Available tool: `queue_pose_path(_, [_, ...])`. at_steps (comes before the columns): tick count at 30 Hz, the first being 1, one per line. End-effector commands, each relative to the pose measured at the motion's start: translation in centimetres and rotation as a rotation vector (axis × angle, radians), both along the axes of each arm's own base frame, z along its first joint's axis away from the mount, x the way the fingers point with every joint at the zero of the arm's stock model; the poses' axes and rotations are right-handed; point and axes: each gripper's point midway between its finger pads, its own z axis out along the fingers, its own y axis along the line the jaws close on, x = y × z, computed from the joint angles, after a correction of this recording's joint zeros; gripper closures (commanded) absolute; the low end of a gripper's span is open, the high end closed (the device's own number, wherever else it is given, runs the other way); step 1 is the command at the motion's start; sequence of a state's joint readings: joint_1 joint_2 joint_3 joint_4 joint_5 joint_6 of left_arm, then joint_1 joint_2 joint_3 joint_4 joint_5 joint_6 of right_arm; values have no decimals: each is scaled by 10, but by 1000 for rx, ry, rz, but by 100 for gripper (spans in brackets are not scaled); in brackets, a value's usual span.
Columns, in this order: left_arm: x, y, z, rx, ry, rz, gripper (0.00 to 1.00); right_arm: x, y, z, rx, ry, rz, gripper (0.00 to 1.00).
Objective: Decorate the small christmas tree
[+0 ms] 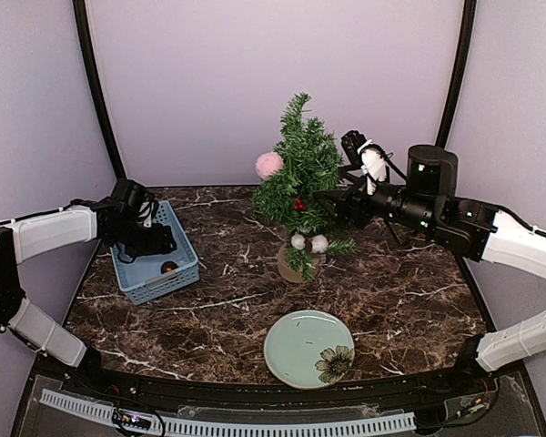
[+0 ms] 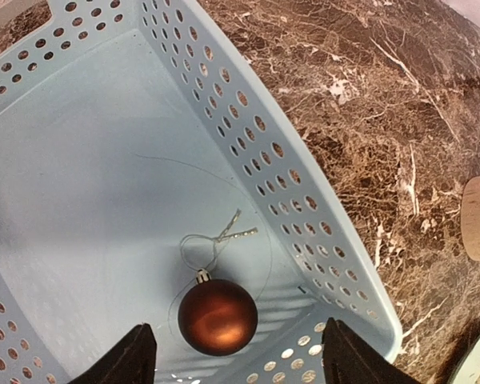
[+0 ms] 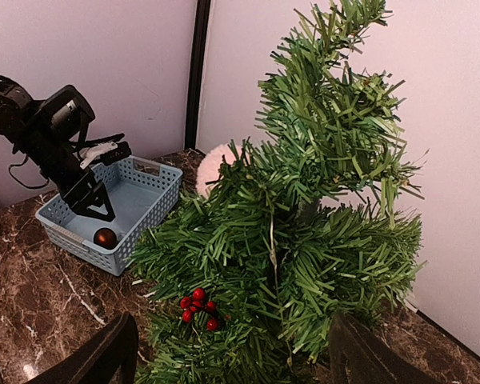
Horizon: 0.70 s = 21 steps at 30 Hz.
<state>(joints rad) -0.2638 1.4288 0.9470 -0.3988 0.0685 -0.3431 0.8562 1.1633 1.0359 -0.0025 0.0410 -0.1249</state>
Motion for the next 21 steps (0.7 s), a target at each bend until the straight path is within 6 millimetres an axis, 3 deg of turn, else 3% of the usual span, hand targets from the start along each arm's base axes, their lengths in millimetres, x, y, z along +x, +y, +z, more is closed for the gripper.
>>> queue_pose_path(1, [-12, 6, -3, 90, 26, -126, 31, 1, -1, 22, 41, -34, 0, 17])
queue_pose_path(5, [-24, -4, -8, 99, 47, -288, 36, 0, 0, 21, 46, -31, 7, 17])
queue_pose_path(9, [-40, 3, -23, 185, 113, -414, 36, 0, -1, 24, 51, -35, 7, 17])
queue_pose_path(16, [-34, 29, -31, 341, 122, -370, 35, 0, 0, 26, 50, -34, 10, 17])
queue_pose_path(21, [-19, 26, -23, 325, 73, -327, 34, 0, 2, 23, 49, -30, 15, 17])
